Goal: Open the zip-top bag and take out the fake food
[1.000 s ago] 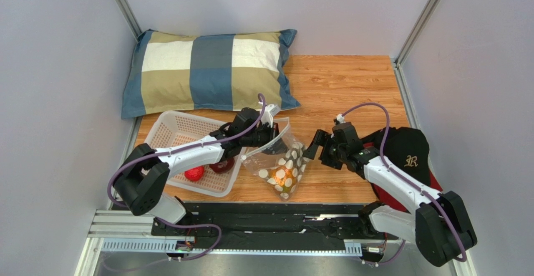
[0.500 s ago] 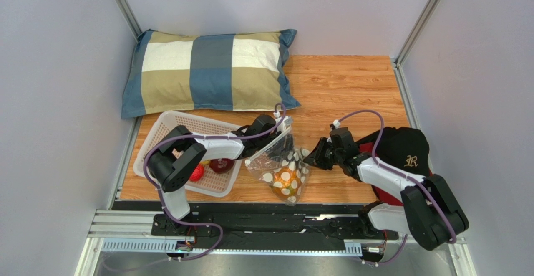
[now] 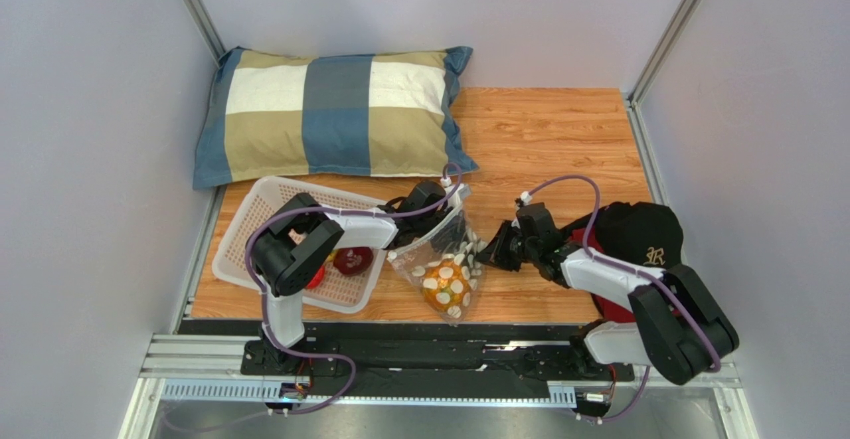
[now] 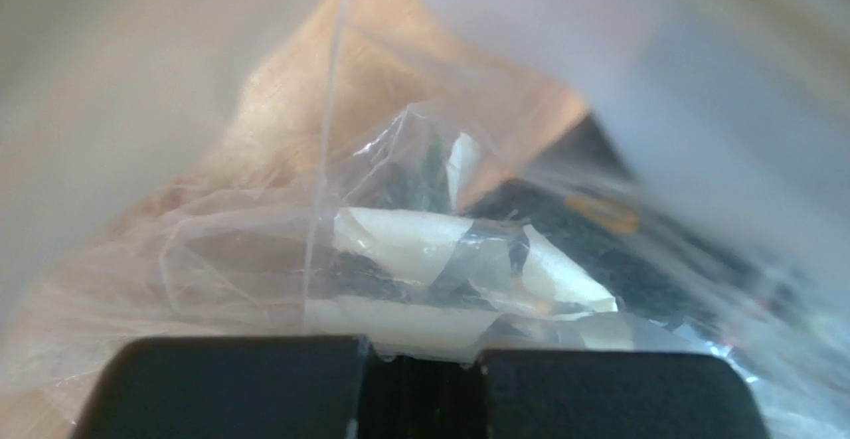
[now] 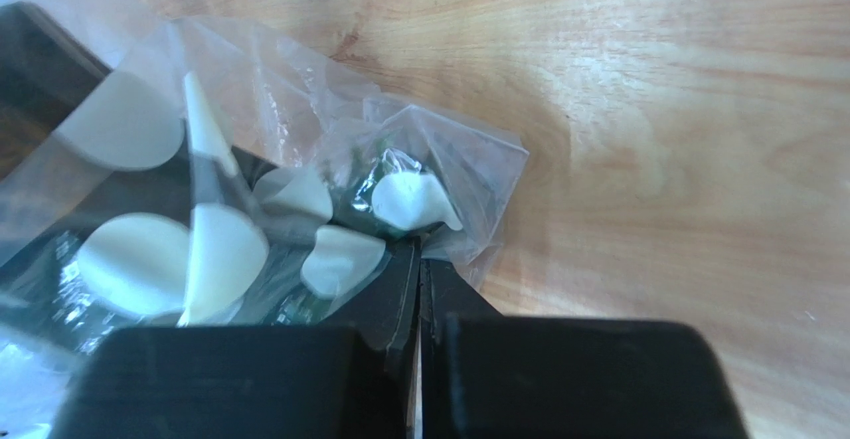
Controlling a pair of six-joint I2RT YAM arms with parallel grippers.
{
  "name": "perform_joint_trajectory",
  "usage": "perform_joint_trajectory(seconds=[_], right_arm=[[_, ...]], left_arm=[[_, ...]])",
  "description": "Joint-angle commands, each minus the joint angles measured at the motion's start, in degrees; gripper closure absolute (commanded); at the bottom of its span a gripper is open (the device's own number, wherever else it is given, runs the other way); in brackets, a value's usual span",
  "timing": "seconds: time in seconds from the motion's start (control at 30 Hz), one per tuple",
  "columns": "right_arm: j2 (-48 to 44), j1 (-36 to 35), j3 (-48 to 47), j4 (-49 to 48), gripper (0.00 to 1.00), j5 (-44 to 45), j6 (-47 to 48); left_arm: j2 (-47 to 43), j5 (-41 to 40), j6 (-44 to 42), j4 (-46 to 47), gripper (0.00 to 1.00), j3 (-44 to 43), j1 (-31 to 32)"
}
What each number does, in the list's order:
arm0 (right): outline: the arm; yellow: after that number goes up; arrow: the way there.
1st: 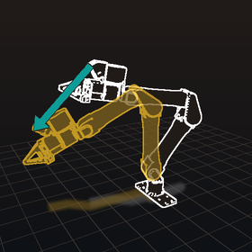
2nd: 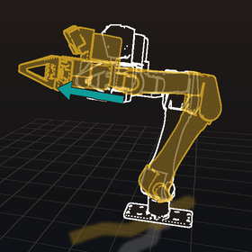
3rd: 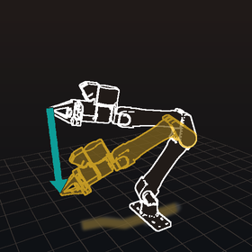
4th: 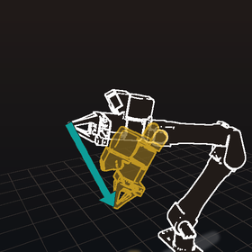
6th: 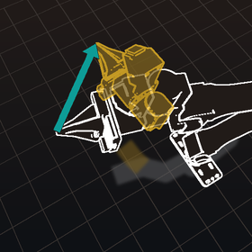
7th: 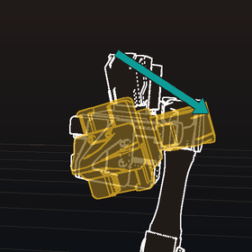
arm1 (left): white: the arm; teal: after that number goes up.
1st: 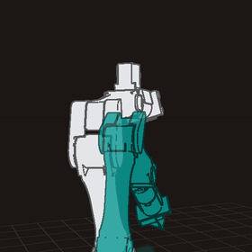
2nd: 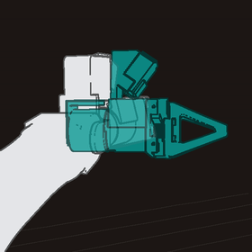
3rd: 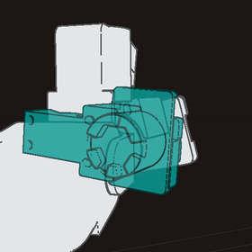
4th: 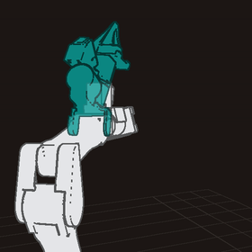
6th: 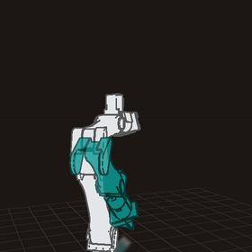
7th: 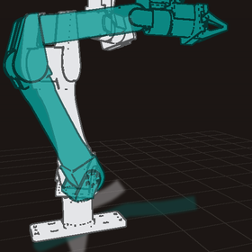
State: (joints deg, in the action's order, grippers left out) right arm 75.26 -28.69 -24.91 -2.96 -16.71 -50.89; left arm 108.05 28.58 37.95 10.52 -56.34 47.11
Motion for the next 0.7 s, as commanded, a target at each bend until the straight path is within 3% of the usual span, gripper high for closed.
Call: perform_joint_trajectory(seconds=[0.0,0.27,0.67], right_arm=[[-8.5,-1.0,-5.4,8.0,1.00,5.9,4.7],[-10.5,-0.8,-10.5,21.6,1.00,18.5,10.9],[-9.4,3.7,-9.2,24.9,1.00,22.6,12.6]], left_arm=[[-3.4,-4.0,-3.5,-0.9,1.00,-0.1,1.1],[-15.1,-9.0,-4.9,-3.3,1.00,4.4,1.1],[-27.0,-9.6,-3.4,-3.4,1.00,11.4,1.1]])
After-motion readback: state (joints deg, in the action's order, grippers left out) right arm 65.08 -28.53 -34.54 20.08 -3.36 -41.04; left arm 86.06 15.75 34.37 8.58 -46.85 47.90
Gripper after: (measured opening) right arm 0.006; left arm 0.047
